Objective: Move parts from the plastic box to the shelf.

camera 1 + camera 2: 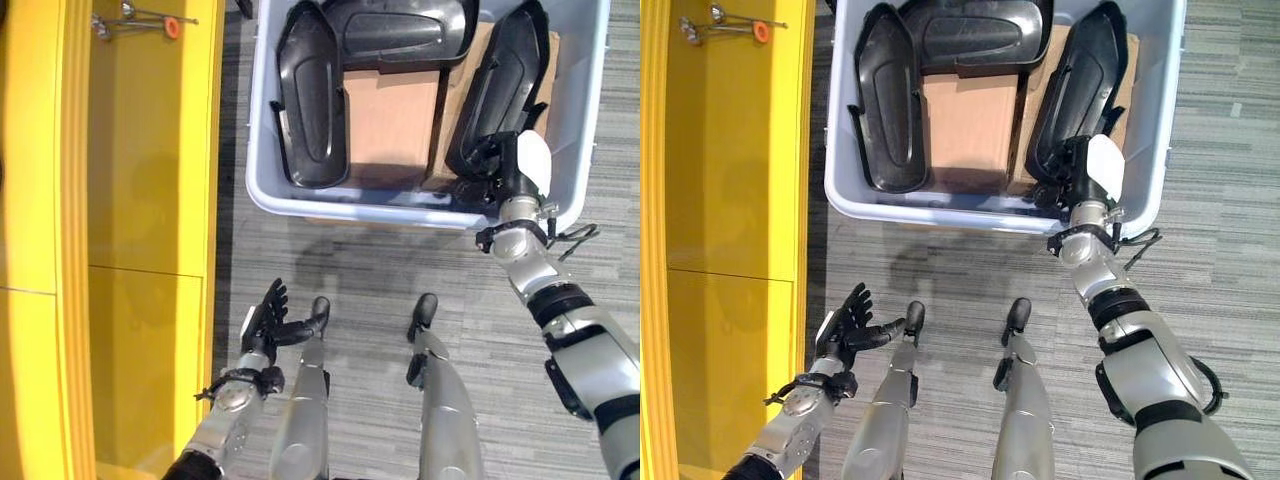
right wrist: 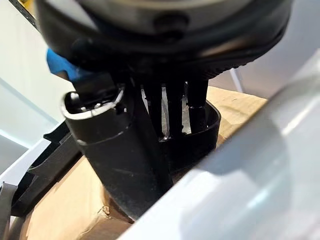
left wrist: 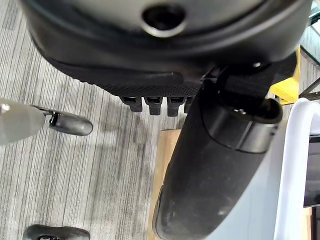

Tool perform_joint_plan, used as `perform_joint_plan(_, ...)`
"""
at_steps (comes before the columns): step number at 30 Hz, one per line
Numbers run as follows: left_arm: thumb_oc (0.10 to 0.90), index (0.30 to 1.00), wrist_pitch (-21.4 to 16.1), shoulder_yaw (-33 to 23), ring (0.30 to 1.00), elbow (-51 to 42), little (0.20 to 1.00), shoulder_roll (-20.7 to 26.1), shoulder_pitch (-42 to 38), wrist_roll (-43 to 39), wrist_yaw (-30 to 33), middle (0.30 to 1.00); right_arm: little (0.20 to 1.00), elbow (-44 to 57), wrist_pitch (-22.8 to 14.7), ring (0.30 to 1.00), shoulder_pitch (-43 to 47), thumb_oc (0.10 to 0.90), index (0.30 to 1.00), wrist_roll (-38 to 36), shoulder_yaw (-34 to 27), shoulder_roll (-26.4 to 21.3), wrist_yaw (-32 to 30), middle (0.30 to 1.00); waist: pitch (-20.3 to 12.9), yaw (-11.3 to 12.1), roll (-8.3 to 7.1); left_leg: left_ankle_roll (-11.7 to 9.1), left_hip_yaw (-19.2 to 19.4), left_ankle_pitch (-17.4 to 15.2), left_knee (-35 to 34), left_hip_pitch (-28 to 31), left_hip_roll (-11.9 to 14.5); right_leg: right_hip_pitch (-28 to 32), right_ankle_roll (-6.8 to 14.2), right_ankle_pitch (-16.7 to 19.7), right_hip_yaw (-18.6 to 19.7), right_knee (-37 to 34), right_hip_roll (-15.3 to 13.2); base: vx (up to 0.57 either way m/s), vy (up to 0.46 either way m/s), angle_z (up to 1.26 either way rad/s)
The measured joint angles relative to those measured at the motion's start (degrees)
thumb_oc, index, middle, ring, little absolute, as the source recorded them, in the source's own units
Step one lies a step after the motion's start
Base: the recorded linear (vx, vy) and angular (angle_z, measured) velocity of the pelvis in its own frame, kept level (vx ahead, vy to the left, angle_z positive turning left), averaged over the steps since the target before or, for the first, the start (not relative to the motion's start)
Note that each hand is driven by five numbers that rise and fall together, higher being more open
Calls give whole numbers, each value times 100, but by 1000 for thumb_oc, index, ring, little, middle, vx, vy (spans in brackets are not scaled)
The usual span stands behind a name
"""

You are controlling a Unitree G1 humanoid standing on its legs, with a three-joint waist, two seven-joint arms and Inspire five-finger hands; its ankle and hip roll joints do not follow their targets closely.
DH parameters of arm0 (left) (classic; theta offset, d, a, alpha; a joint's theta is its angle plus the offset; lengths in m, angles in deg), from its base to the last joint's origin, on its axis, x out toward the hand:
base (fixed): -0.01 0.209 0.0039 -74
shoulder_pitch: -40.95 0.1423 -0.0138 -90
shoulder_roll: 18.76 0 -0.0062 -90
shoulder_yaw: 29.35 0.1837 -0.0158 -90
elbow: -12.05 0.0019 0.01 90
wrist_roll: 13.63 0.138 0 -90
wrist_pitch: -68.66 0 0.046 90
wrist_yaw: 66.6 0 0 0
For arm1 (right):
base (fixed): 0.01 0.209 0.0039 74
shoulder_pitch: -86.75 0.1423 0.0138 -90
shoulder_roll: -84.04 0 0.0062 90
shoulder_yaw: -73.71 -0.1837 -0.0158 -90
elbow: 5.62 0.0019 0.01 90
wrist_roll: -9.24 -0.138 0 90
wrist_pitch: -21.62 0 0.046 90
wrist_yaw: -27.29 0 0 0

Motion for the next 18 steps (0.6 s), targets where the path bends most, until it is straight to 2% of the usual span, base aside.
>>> perform_joint_plan(11, 900, 1000, -1, 15, 1000, -1, 1000, -51, -28, 1, -2, 1000, 300, -83, 99, 300, -35, 400, 300, 332, 132, -77, 27, 300, 0, 13, -1, -1, -49, 2, 47, 20, -10, 63, 0, 1, -33, 22, -15, -1, 2, 1)
perform_joint_plan(15, 900, 1000, 9, 8, 1000, 4, 1000, -47, -57, 5, -6, 1000, 300, -277, 120, 300, -65, 400, 300, 321, 61, -100, 224, 300, -1, 33, -3, 1, -101, 0, 66, 156, -17, 235, 8, -7, -43, 15, -17, 5, 20, 5)
perform_joint_plan(18, 900, 1000, 7, -20, 1000, -8, 1000, -42, -72, 12, -4, 1000, 300, -56, 218, 300, -230, 400, 300, 310, 45, -214, 437, 300, -15, 66, -17, 12, -111, -8, 62, 240, -37, 331, 35, -33, -46, 9, -38, -2, 12, 5)
